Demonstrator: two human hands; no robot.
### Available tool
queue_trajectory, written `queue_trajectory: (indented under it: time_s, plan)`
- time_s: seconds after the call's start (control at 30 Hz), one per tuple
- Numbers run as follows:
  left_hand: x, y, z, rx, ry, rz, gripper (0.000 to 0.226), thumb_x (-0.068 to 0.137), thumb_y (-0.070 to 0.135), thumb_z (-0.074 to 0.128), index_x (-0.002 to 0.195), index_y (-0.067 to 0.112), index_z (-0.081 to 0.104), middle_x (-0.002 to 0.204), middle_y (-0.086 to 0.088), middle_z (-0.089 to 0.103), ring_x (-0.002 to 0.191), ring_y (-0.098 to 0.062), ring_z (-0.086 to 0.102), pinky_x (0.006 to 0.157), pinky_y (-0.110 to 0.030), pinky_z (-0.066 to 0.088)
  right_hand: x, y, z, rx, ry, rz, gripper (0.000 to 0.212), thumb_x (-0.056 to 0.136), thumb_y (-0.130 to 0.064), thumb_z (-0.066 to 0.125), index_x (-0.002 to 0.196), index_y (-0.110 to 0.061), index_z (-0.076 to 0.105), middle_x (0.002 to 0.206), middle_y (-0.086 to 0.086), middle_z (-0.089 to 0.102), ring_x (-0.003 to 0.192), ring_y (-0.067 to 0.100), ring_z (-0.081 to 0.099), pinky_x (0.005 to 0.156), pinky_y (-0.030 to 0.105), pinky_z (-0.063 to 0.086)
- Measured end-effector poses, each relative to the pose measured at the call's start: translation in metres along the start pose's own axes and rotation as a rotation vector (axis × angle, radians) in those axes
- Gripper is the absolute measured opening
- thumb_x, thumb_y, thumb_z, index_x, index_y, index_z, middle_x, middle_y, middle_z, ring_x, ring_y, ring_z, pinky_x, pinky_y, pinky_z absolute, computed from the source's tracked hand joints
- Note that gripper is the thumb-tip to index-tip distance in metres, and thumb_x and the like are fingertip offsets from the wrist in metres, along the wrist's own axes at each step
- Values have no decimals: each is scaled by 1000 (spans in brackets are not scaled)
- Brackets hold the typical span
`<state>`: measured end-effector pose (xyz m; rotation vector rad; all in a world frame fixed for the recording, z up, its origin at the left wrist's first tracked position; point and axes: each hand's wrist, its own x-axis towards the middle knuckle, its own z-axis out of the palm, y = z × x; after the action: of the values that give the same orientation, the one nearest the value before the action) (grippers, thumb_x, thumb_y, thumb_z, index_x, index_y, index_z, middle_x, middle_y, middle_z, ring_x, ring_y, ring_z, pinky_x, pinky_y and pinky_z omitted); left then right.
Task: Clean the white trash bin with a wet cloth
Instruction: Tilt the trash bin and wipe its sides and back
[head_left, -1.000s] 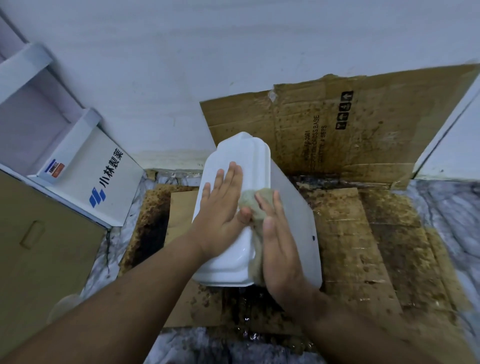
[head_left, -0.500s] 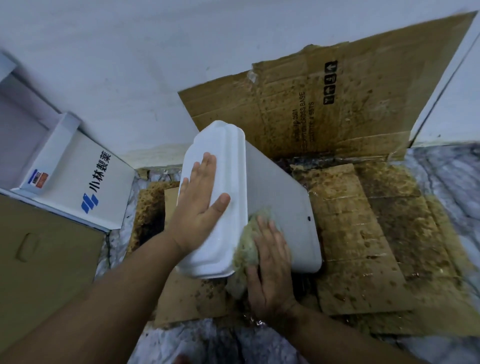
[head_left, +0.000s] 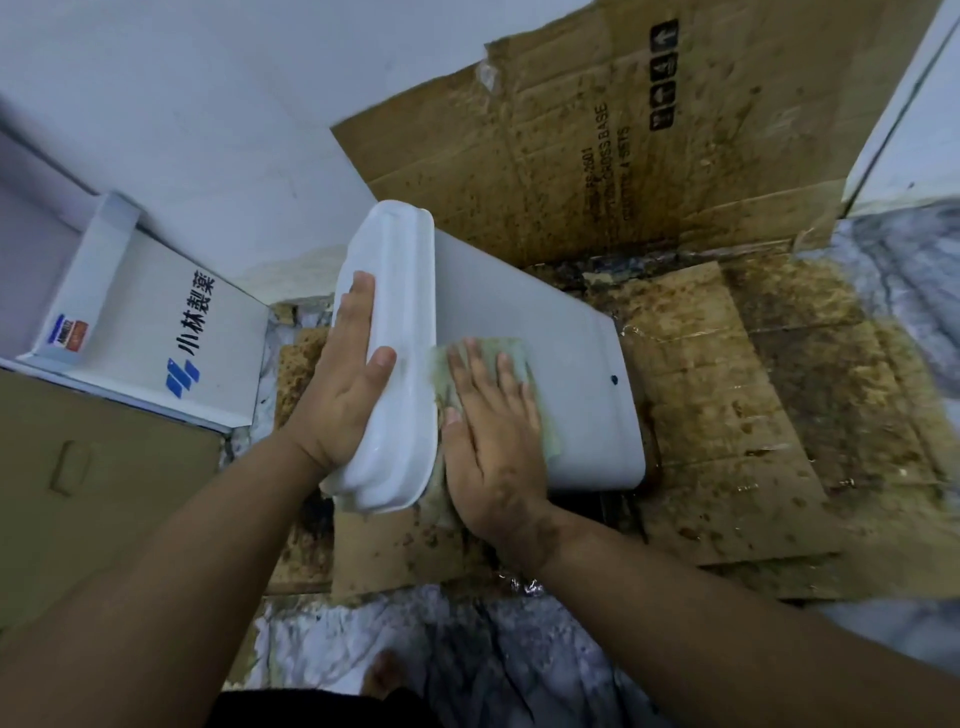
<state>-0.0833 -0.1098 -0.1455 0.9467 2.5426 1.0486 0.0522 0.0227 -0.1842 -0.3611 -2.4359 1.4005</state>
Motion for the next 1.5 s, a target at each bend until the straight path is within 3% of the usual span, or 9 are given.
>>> queue_trajectory:
  time_s: [0.1,0.3,0.47,0.6,0.73,0.9,1.07,1.3,1.5]
  plan:
    - [-4,2,-5,85,-5,-6,90,98,74,21,164,17,-2,172,6,-5,158,-8,-5,129,-48,4,-13,63,-9,-114,5,-88,59,96,-47,28,154,-36,30,163,-7,29,153,22,20,123,49,14]
    - [-21,34,-2,251,152,-67,75,100,67,26,161,24,28,165,3,32,150,-8,26,122,-33,22,-39,177,-33,-90,75,203,59,100,-42,22,154,-18,30,162,6,29,150,33,25,115,64,24]
    - [-31,52,12,-99,166,-353,79,90,82,32,158,41,29,164,15,30,151,-10,28,125,-43,25,-34,92,-6,-32,196,192,60,96,-39,23,153,-25,35,161,-4,33,152,31,22,121,59,16]
    - [-41,42,12,-96,126,-314,79,92,79,23,161,41,17,167,22,17,153,1,16,127,-36,19,-32,0,13,-13,142,-23,61,95,-41,27,153,-23,38,161,-3,34,153,25,20,123,50,11]
    - [-40,27,9,-112,64,-252,73,87,88,23,153,61,10,170,18,10,157,-9,14,128,-48,15,-31,51,2,-233,75,-199,62,97,-54,24,153,-31,33,162,-1,33,151,30,25,114,59,24]
    - [-41,19,10,-120,79,-155,103,85,90,26,163,26,4,171,13,1,157,-4,2,129,-46,5,-39,169,-25,-208,30,80,63,101,-55,18,155,-25,31,164,3,27,152,30,21,120,55,21]
    - [-40,21,12,-149,95,-182,101,82,92,26,161,31,7,171,12,4,157,-7,6,129,-46,7,-46,176,-23,-161,84,316,66,97,-46,16,156,-16,26,163,6,26,150,40,20,122,55,13]
    - [-37,21,11,-104,100,-166,103,85,89,22,163,23,7,171,10,5,157,-6,6,129,-43,7,-60,19,38,-290,104,-214,60,102,-38,20,157,-15,17,164,7,22,150,41,20,116,66,19]
    - [-37,29,15,-73,95,-128,104,85,89,17,163,21,7,172,7,6,157,-4,5,128,-31,6,-47,102,8,-398,115,-384,72,92,-59,47,154,-31,25,160,8,30,146,42,31,109,65,28]
